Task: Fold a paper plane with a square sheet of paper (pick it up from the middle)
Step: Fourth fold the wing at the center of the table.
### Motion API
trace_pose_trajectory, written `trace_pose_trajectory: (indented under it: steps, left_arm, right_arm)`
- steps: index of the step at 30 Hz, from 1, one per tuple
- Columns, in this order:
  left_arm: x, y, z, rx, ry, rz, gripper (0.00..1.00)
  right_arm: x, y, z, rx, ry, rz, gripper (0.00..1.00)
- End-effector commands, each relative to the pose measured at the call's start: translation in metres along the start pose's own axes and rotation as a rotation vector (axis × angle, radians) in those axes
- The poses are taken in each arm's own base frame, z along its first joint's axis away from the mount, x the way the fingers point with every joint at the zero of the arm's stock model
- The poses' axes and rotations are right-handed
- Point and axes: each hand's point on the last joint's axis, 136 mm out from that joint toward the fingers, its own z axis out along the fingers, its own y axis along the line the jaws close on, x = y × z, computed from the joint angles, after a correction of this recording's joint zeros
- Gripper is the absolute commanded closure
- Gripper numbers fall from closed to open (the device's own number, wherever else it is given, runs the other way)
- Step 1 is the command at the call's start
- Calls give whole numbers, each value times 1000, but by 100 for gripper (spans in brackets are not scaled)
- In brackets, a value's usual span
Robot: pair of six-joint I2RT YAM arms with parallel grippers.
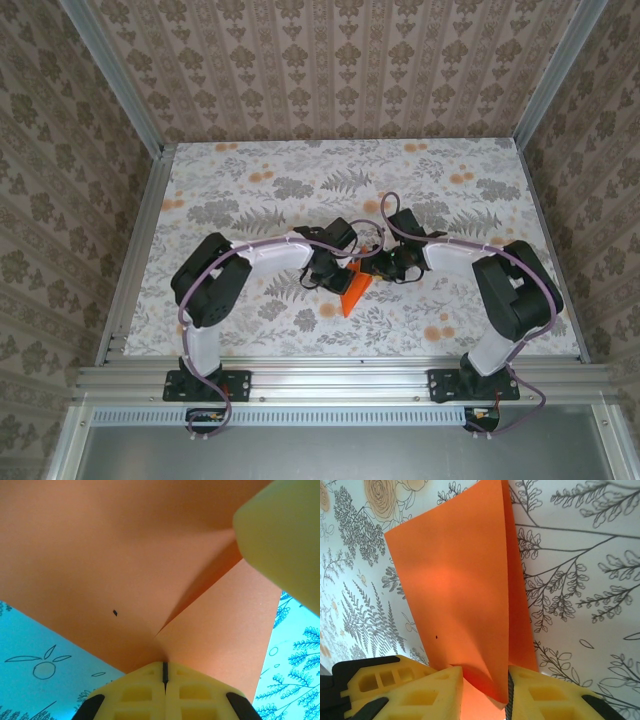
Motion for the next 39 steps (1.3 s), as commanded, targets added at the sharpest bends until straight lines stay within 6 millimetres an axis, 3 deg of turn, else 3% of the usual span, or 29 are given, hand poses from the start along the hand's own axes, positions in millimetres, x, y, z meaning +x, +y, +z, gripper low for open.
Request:
trace_pose_trajectory:
  steps: [1, 6, 12, 16, 20, 28, 39]
  left_arm:
    - [0, 3, -13, -20, -28, 2, 98]
    - [-7, 4, -28, -18, -108, -42, 84]
    - [-15, 3, -66, -16, -279, -95, 60]
    - [-6, -11, -77, -53, -323, -39, 54]
    - [8, -32, -63, -95, -289, 40, 53]
    - [21, -51, -29, -194, -227, 128, 51]
    - [14, -50, -16, -297, -221, 164, 59]
  right_arm:
    - [6, 6, 8, -58, 28, 16, 74]
    - [11, 8, 11, -97, 33, 37, 86]
    - [10, 9, 3, -134, -38, 121, 91]
    - [10, 8, -4, -145, -109, 197, 92]
    - [15, 6, -8, -134, -156, 242, 92]
    - [21, 0, -15, -117, -209, 292, 92]
    - [21, 2, -18, -114, -218, 305, 91]
